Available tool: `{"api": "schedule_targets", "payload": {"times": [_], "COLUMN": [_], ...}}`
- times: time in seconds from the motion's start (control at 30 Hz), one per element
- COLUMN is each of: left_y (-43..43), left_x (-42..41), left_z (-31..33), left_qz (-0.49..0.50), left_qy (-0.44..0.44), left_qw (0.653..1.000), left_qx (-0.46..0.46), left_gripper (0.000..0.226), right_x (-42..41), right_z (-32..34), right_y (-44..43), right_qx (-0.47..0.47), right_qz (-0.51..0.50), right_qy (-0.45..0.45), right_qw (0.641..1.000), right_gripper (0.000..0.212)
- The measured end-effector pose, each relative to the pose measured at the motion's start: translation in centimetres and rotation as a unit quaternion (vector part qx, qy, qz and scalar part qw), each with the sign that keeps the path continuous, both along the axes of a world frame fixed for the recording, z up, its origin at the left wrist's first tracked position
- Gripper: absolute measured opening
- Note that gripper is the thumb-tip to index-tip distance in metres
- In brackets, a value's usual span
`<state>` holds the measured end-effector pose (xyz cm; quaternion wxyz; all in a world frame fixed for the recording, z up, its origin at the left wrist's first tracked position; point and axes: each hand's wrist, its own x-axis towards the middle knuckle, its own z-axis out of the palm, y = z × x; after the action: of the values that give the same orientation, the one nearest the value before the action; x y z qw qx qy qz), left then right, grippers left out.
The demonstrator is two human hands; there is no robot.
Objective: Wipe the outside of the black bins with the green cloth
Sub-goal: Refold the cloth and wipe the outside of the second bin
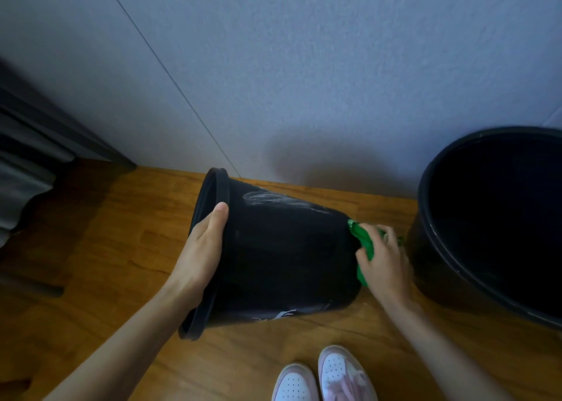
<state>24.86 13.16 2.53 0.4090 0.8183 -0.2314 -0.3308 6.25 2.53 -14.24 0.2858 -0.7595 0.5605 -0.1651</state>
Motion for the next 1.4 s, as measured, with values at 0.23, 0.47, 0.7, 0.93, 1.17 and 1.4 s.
{"api": "schedule_targets", "payload": {"times": [0.23, 0.47, 0.7, 0.93, 1.17, 1.4], "left_y": [0.7, 0.4, 1.4, 2.6, 2.7, 2.0], "left_x": [0.4, 0.1, 0.6, 0.7, 0.7, 1.0], "left_z": [-0.2, -0.6, -1.0, -1.1, -1.1, -1.3], "left_qz": [0.027, 0.003, -0.035, -0.053, -0.068, -0.063], "left_qy": [0.009, -0.003, -0.025, -0.028, -0.035, -0.03], "left_qw": [1.0, 1.0, 0.999, 0.998, 0.996, 0.996], "left_qx": [0.005, -0.009, -0.018, -0.033, -0.047, -0.055], "left_gripper": [0.036, 0.045, 0.044, 0.045, 0.045, 0.042], "right_x": [2.7, 8.8, 9.5, 5.1, 6.2, 8.6], "right_z": [2.8, 11.1, 10.2, 3.9, 6.5, 11.6], "right_y": [0.8, 7.4, 2.8, -4.3, -1.9, 6.9], "right_qx": [-0.014, -0.117, -0.13, 0.034, -0.011, -0.118], "right_qz": [0.028, 0.161, 0.188, 0.084, 0.111, 0.212], "right_qy": [-0.034, -0.19, -0.134, 0.072, -0.003, -0.169], "right_qw": [0.999, 0.962, 0.964, 0.993, 0.994, 0.955], "right_gripper": [0.04, 0.033, 0.027, 0.029, 0.027, 0.037]}}
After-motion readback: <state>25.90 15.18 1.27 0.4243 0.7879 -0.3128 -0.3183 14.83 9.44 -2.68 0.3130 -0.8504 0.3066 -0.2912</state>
